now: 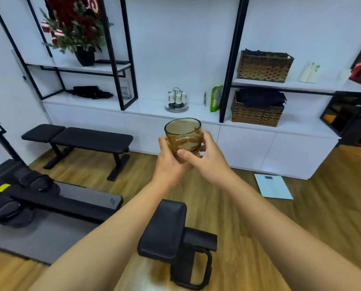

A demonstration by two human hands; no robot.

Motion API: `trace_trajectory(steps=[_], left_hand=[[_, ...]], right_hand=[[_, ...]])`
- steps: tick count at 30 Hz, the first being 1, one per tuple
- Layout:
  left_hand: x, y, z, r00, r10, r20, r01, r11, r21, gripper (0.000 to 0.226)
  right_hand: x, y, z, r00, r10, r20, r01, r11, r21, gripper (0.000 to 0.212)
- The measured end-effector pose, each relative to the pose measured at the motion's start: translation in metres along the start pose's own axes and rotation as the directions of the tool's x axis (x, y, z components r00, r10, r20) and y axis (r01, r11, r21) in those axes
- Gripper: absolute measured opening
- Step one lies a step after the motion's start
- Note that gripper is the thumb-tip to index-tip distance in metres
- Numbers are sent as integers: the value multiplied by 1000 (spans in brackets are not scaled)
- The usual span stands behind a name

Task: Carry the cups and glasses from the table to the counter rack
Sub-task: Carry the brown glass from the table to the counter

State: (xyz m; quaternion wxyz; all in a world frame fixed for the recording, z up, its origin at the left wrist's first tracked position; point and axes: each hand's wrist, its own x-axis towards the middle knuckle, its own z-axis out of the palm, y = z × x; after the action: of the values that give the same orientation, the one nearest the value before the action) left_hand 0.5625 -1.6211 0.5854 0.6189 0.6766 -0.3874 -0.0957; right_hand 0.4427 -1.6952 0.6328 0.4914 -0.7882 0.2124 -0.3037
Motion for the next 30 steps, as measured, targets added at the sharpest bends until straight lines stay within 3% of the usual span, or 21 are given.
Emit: trace_trajectory(steps=[6,12,23,30], left_hand=[[84,-5,67,999,37,29,-39,997,67,72],[156,-18,156,997,34,71,-35,999,15,70],[301,-38,326,998,-3,-66,-1,999,-54,71],[383,-63,371,993,-63,-103,58,997,-50,72]], right_hand=[[83,48,-57,998,26,-63,-22,998,54,76],[160,112,-124,991,83,-105,-69,989,133,64],[332,211,-268,999,31,22,-33,996,88,73],[423,255,-298,996,45,79,-53,994,99,73]])
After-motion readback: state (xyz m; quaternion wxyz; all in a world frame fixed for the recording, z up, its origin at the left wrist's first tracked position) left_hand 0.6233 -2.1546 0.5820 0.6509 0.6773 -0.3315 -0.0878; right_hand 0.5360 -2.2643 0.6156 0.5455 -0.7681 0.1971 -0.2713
